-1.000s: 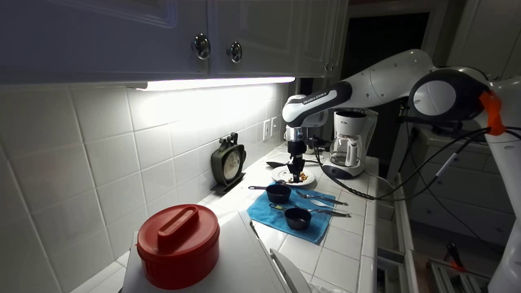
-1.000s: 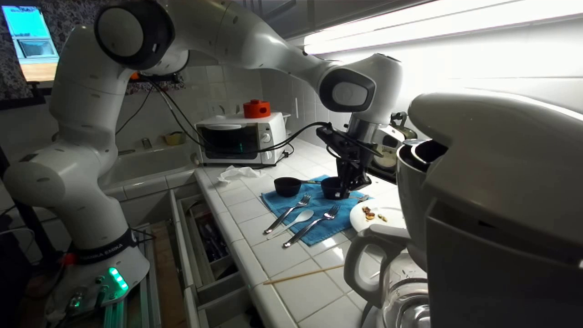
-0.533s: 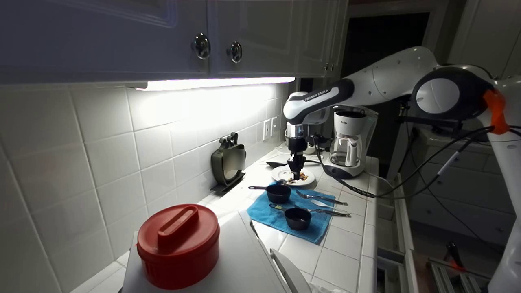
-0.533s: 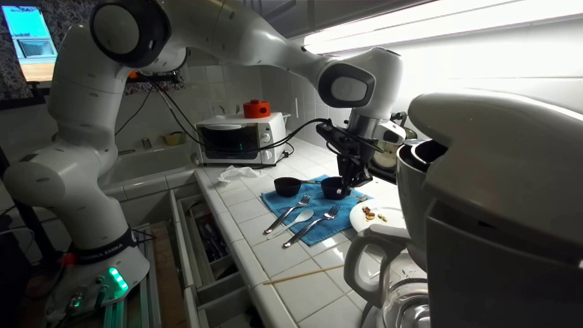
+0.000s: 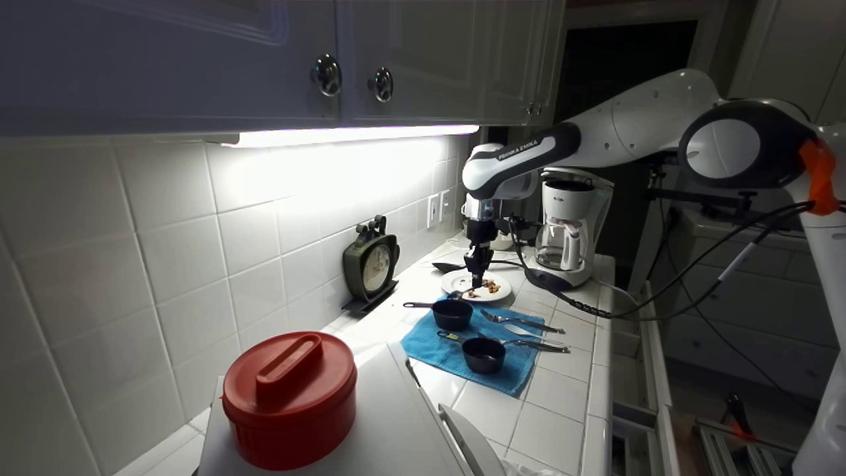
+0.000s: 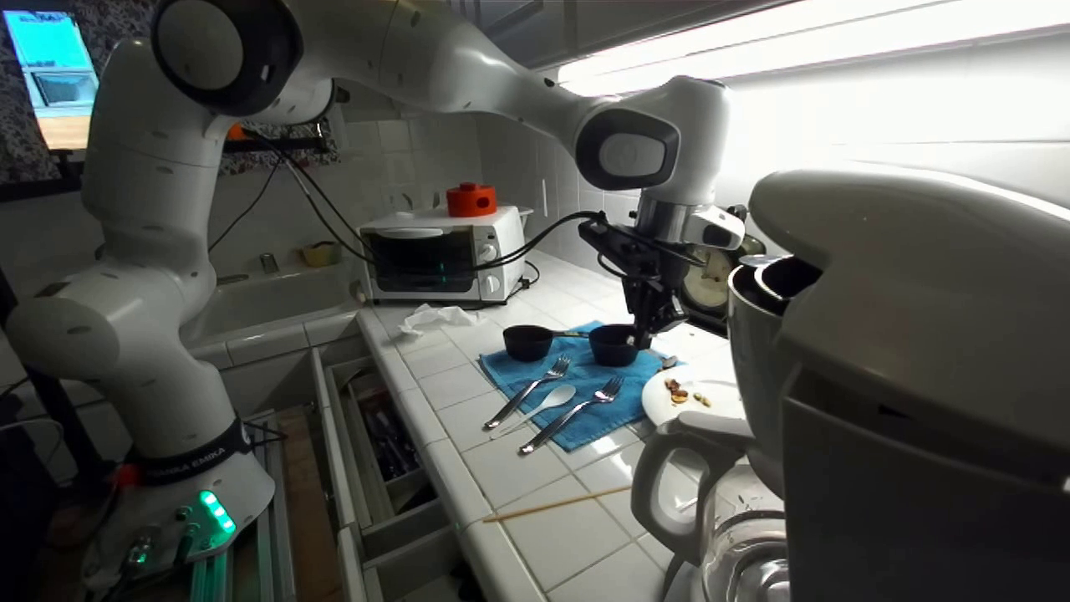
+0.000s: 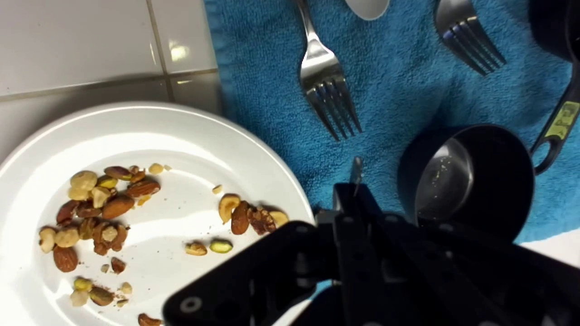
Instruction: Use the silver spoon to remove some contents from the white plate and put them on the blue towel.
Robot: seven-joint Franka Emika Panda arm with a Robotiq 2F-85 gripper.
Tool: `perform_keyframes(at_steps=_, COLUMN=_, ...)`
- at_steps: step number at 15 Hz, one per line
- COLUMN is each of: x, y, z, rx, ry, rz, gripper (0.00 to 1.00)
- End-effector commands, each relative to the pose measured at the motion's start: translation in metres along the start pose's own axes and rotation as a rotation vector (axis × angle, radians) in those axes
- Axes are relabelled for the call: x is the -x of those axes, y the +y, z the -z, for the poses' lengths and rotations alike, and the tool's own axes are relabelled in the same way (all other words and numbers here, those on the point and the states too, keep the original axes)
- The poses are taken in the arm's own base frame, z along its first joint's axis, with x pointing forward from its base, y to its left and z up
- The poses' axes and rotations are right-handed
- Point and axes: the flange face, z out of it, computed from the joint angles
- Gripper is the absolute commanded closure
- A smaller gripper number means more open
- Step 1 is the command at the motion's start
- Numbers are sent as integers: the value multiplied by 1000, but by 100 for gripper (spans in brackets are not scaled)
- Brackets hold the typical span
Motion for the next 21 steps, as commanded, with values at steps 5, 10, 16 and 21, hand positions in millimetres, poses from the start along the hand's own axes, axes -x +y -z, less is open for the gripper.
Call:
perform_keyframes(at_steps=5, x=11, y=-10, z=6, rx=3, ry=110, rz=-11, gripper=96)
perform_keyframes(at_steps=10, x=15, y=-10, z=7, rx=8, ry=175, rz=-29, gripper=96)
perform_keyframes(at_steps=16, x=21, y=-13, z=9, rx=-37, ry=186, rz=-43, gripper=96)
perform_keyframes(at_steps=21, x=25, y=-10, z=20, rx=-56, ry=243, rz=-74, gripper=96)
